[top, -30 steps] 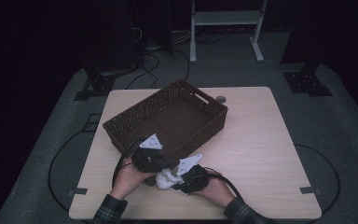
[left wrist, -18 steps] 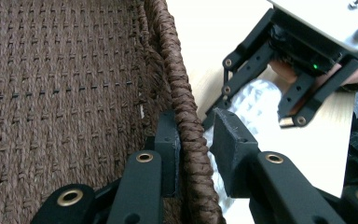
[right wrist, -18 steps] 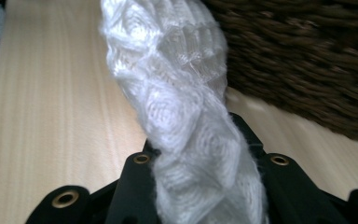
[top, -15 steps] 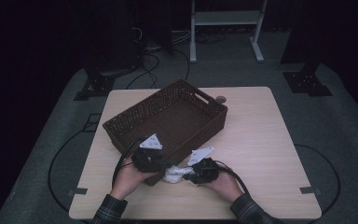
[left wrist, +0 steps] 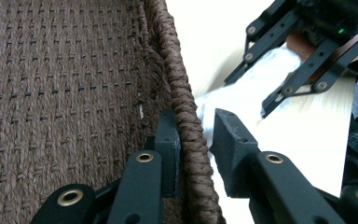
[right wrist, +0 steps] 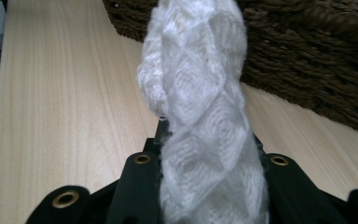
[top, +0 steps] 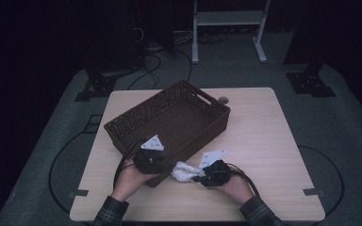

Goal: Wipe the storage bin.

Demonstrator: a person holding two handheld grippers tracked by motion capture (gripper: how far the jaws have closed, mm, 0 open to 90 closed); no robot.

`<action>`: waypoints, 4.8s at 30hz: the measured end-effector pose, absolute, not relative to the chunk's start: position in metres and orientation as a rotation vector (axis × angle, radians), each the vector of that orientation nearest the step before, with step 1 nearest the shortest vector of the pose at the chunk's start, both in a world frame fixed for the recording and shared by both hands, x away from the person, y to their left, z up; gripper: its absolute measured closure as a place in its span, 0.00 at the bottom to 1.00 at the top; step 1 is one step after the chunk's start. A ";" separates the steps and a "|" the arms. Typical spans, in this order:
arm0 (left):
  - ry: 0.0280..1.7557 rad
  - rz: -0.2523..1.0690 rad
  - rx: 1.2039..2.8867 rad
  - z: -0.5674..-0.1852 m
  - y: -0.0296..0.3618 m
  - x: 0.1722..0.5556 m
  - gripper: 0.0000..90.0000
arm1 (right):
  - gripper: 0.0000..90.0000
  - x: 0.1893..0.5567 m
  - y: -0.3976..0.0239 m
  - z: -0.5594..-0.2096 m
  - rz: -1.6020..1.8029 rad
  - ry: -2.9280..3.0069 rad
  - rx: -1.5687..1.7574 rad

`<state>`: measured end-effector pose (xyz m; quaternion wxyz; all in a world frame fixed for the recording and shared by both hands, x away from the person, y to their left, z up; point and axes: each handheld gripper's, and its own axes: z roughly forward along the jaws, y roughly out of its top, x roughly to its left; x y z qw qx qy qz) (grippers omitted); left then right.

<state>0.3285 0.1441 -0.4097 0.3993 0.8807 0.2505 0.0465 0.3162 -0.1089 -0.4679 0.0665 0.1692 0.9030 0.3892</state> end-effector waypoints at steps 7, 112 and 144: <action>0.630 0.115 2.231 -0.409 0.144 0.329 0.79 | 0.76 0.309 -0.129 -0.461 1.189 2.685 0.571; 0.470 0.078 2.243 -0.376 0.085 0.351 0.90 | 0.76 0.313 -0.253 -0.450 1.119 2.378 0.973; 0.547 0.190 2.245 -0.371 0.199 0.345 0.43 | 0.76 0.314 -0.254 -0.452 1.123 2.383 0.983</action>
